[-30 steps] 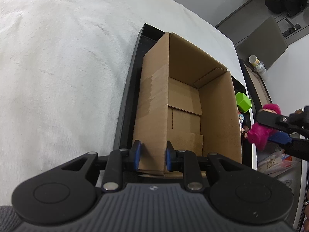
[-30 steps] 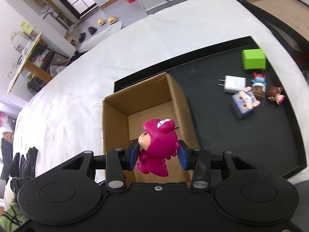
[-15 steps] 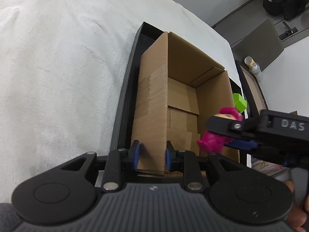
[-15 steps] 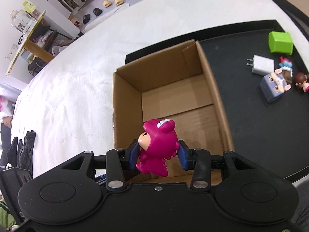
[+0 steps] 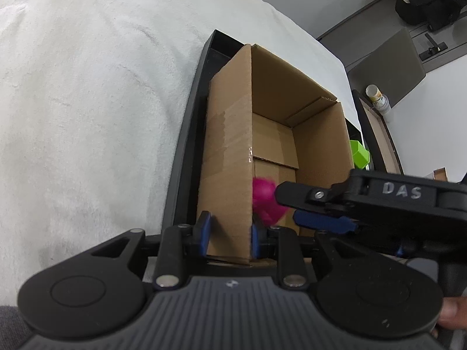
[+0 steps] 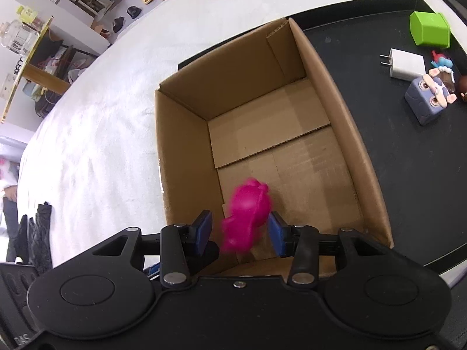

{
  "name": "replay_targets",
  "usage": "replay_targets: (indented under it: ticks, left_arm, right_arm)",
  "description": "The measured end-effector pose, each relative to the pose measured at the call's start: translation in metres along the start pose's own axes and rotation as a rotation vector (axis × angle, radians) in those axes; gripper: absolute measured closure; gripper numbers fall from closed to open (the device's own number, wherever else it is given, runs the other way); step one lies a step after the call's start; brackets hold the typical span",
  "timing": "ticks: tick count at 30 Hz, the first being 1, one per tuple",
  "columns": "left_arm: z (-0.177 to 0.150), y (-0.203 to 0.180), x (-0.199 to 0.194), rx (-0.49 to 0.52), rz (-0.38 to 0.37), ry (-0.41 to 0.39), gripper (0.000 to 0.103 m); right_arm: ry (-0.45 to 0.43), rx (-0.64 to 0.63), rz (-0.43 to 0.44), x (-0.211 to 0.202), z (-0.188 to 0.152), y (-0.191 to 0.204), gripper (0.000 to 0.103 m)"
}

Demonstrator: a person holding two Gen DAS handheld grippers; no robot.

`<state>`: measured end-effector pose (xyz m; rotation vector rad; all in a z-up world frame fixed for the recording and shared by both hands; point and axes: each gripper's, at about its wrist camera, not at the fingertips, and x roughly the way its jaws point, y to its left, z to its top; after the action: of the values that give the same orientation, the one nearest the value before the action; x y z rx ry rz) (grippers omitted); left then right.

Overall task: Organize rigid objects
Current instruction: 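Lift the magenta dinosaur with the right gripper and carry it over the box, then open the right gripper to drop the dinosaur into the box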

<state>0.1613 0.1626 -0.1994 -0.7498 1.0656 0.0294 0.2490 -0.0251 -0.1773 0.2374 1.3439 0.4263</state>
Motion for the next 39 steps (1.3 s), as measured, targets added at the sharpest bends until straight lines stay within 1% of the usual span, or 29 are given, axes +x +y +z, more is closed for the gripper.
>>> replay_targets:
  ticks: [11,17,22,29,39]
  left_arm:
    - [0.0,-0.004,0.001,0.003,0.015,-0.002,0.078]
    - [0.0,-0.005,0.002,0.006,0.026,-0.001,0.078]
    - [0.0,-0.007,0.002,0.005,0.036,0.001,0.078]
    - [-0.001,-0.011,0.002,0.009,0.057,0.001,0.078]
    - [-0.001,-0.016,0.005,0.02,0.085,0.005,0.078]
  right_arm:
    - [-0.031,0.018,0.034,-0.029,0.005,-0.014,0.058]
    - [-0.061,-0.011,0.034,-0.044,0.011,-0.017,0.057]
    - [-0.093,-0.035,0.038,-0.06,0.017,-0.025,0.053]
    - [-0.123,-0.027,0.034,-0.077,0.026,-0.047,0.051]
    - [-0.147,0.031,0.036,-0.083,0.037,-0.092,0.047]
